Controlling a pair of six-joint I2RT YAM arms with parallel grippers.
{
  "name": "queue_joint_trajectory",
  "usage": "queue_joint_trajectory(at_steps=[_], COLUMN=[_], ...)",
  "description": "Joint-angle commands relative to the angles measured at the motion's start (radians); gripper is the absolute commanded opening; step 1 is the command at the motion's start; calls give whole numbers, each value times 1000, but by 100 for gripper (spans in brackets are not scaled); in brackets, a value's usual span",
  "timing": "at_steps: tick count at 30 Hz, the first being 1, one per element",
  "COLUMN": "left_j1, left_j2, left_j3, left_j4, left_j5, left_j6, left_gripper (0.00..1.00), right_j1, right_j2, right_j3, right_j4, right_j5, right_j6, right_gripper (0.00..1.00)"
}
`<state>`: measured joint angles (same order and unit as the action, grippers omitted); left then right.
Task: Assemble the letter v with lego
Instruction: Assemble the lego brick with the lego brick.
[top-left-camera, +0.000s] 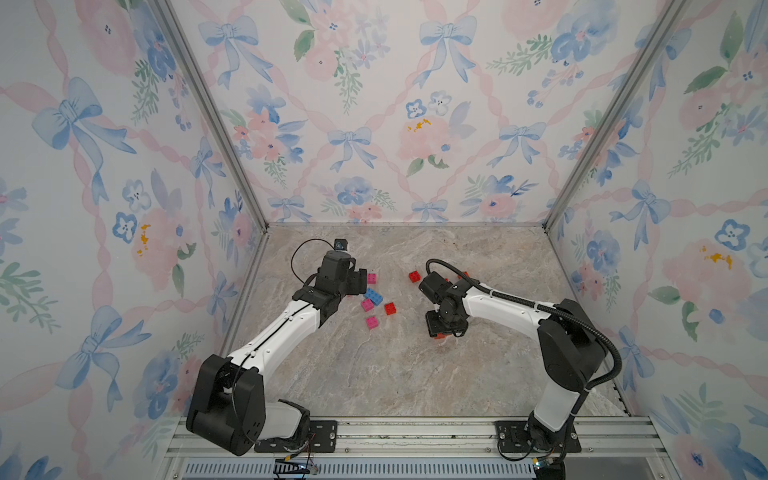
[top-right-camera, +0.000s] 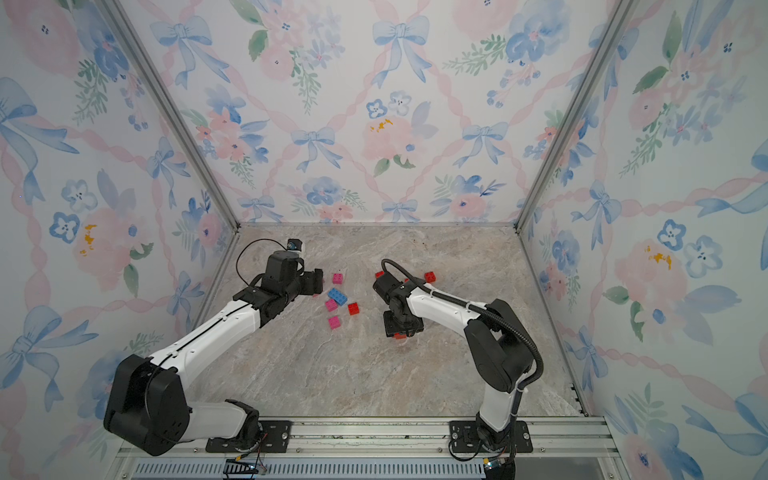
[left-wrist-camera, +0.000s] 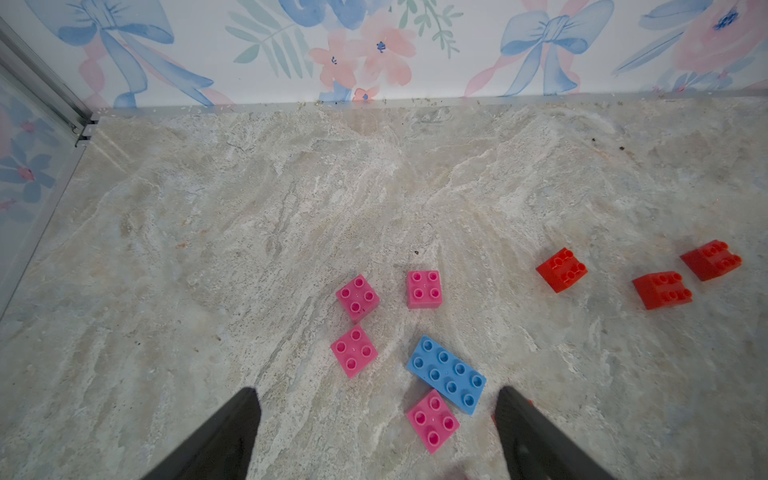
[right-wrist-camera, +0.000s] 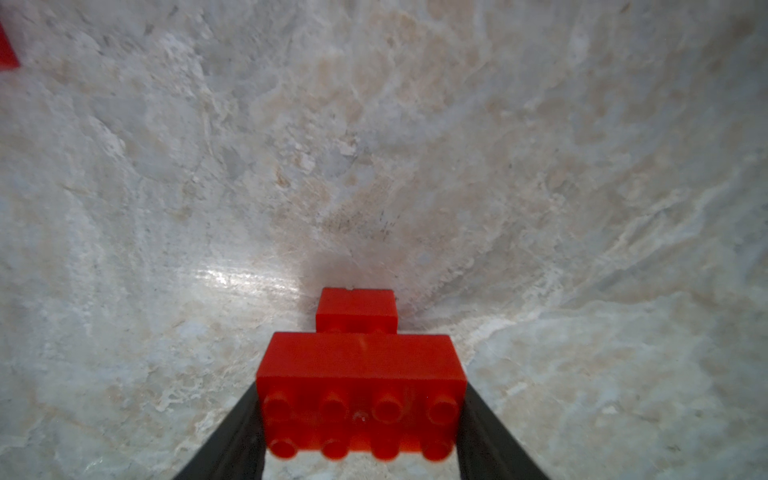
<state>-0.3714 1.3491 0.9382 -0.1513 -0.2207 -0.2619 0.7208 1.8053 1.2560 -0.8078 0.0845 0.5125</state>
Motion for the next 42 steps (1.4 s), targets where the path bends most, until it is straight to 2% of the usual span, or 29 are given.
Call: queue_joint_trajectory(at_steps=[1, 10, 15, 19, 24, 28, 34, 40, 42], left_j1=[7, 6, 7, 5, 8, 6, 6, 7, 6], left_j2=[-13, -13, -11, -10, -9, -8, -5, -2, -1], left_j3=[-12, -14, -14, -13, -14, -14, -15, -15, -16], left_j4=[11, 12, 12, 11, 11, 12, 12, 11, 11], left_j5=[-15, -18, -11, -5, -3, -1, -3, -8, -8], left_j6=[18, 18, 16, 15, 13, 12, 12, 16, 15], left_gripper=[91, 91, 91, 91, 91, 91, 91, 91, 91], right_j1=[-3, 9, -29, -80, -86, -89, -75, -79, -92], right_j2=[55, 101, 102, 95, 162, 178, 179, 124, 125], right_j3=[-12, 6, 12, 62, 171, 192, 243, 320, 350], right_j4=[-20, -40, -2, 68, 27, 18, -25, -128, -147], right_j5=[-10, -31, -27, -17, 6, 0, 0, 20, 9], right_j6=[-33, 18, 75, 135, 119, 86, 41, -65, -155], right_gripper=[0, 0, 0, 5, 14, 29, 67, 92, 96])
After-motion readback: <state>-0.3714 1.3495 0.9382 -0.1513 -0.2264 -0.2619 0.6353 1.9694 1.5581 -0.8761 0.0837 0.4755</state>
